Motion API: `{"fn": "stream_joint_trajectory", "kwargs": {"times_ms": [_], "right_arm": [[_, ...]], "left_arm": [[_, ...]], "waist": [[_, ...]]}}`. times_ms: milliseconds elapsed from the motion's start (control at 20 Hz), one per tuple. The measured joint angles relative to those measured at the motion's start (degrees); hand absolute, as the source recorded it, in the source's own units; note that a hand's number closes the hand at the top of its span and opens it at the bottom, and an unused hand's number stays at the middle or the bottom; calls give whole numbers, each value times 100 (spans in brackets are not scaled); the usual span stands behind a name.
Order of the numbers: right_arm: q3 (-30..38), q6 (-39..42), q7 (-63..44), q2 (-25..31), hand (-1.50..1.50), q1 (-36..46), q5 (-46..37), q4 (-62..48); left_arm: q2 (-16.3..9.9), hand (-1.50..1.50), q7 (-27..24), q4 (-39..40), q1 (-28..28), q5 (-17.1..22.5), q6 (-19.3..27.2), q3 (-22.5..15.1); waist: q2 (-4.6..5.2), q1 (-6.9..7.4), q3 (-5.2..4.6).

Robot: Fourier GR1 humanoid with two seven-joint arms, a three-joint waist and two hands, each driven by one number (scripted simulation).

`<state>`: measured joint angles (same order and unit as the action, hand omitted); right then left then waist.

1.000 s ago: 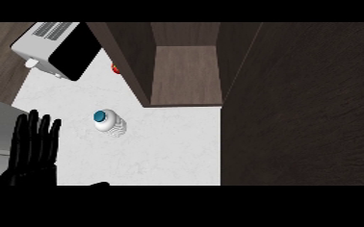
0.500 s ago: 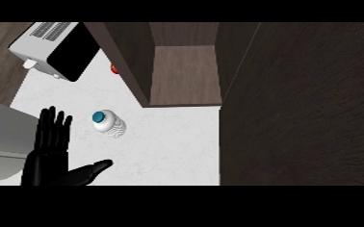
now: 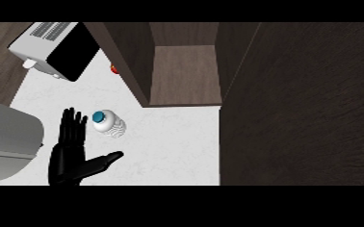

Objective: Pick up the bottled water, place it into the cabinet and close the cabinet

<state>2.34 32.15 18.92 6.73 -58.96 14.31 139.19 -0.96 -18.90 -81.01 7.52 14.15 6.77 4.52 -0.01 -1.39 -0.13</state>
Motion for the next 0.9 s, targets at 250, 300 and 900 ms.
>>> {"fn": "stream_joint_trajectory", "kwargs": {"times_ms": [250,300,900], "right_arm": [[226,134,252,59,-150,-224,19,-14],[215,136,250,69,-150,-237,24,-11],[393,248,557,64,-150,-443,33,-46]], "left_arm": [[-52,-150,-409,888,-464,73,-122,275],[-99,-150,-462,1079,-606,98,-145,357],[-197,-150,-1811,3327,-1544,185,-483,881]], "waist": [[6,10,1],[10,14,0],[21,14,-2]]}}
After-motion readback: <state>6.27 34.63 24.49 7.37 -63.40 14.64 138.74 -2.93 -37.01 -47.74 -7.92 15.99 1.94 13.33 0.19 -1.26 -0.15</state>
